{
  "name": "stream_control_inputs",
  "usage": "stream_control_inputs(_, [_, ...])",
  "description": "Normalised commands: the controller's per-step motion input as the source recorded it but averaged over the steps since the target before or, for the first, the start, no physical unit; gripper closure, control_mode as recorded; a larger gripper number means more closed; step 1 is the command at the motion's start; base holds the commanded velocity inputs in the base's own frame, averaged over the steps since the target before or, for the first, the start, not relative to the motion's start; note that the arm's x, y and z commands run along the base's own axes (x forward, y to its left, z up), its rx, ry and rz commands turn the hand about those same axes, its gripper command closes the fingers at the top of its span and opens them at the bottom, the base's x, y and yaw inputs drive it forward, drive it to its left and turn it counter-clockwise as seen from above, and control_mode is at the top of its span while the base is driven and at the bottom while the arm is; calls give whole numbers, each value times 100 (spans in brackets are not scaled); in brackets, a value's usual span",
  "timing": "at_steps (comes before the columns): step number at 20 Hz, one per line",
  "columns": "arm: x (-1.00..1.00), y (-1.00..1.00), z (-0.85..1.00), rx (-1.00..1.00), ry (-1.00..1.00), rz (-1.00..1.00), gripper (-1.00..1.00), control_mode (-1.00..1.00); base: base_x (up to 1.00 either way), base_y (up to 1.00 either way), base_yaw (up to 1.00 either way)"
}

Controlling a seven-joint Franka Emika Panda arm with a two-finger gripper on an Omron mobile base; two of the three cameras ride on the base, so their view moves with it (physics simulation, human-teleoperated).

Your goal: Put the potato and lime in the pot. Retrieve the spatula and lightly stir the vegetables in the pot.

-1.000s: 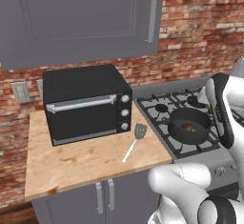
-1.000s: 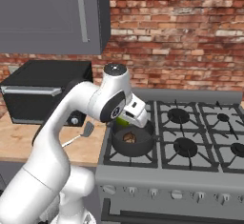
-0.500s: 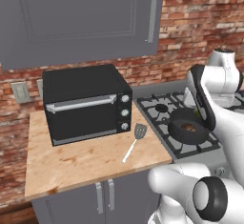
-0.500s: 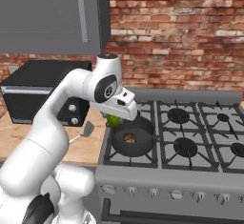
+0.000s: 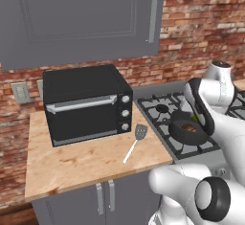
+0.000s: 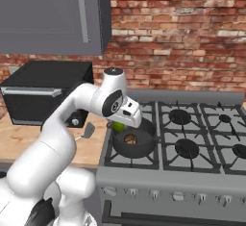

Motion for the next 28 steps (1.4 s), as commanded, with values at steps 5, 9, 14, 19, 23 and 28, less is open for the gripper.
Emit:
stream_control_inputs(5, [59, -27, -18, 0, 0, 0, 100, -100, 0, 0, 0])
stream_control_inputs(9, [56, -20, -10, 0, 0, 2, 100, -100, 0, 0, 0])
stream_control_inputs(14, [3, -1, -5, 0, 1, 1, 100, -100, 0, 0, 0])
stream_control_inputs(19, [0, 0, -26, 0, 0, 0, 100, -100, 0, 0, 0])
stream_control_inputs(23, [0, 0, -28, 0, 0, 0, 100, -100, 0, 0, 0])
stream_control_inputs(28, [0, 0, -28, 0, 0, 0, 100, -100, 0, 0, 0])
